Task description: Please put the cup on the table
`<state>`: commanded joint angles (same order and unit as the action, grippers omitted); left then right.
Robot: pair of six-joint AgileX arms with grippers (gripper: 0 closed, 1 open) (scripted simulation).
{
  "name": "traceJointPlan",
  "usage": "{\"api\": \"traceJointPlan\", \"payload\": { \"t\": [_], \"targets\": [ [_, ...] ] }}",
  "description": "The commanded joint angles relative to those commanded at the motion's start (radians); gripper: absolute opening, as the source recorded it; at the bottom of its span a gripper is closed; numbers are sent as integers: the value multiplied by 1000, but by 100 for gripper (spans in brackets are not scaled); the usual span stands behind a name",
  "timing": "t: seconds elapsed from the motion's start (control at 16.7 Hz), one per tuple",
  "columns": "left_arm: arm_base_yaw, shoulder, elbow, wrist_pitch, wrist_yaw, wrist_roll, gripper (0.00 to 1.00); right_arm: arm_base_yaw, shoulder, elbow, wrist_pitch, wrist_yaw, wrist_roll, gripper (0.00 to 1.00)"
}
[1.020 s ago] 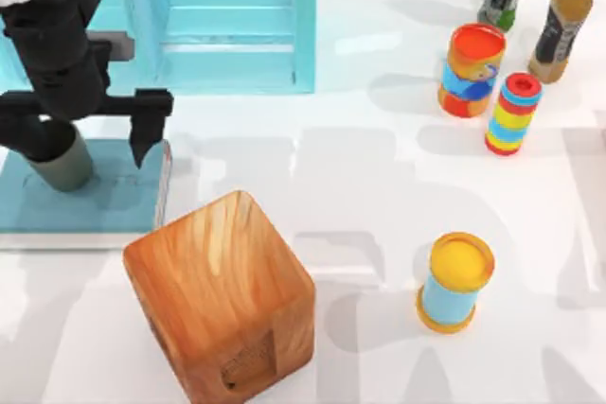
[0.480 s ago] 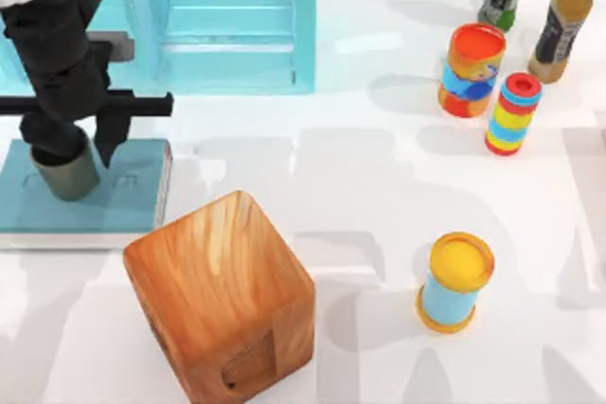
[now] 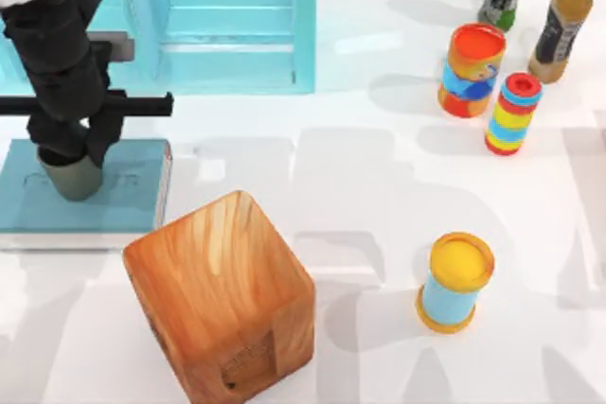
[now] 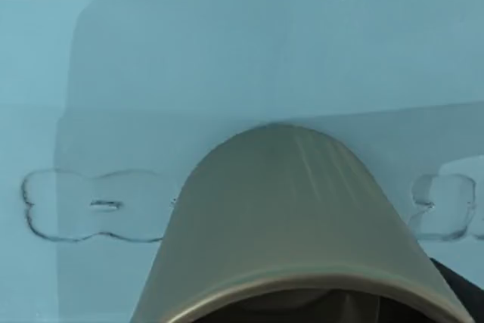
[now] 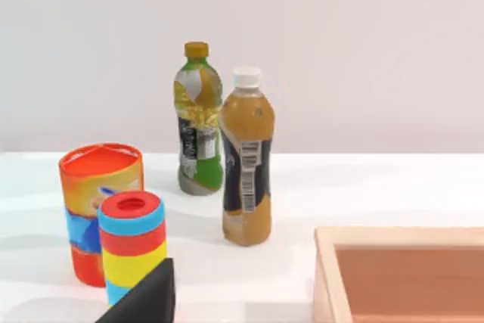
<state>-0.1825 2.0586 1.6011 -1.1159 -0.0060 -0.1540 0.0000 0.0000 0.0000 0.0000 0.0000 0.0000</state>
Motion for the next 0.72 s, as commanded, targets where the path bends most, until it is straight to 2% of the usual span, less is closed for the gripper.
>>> {"api": "traceJointPlan", "payload": {
  "t": [0.24,0.72],
  "targets": [
    [-1,0,16,-17,0,0,0,0,0,0,0,0,0,100],
    [-2,-25,162,-187,0,-1,0,0,0,0,0,0,0,100]
  ]
}}
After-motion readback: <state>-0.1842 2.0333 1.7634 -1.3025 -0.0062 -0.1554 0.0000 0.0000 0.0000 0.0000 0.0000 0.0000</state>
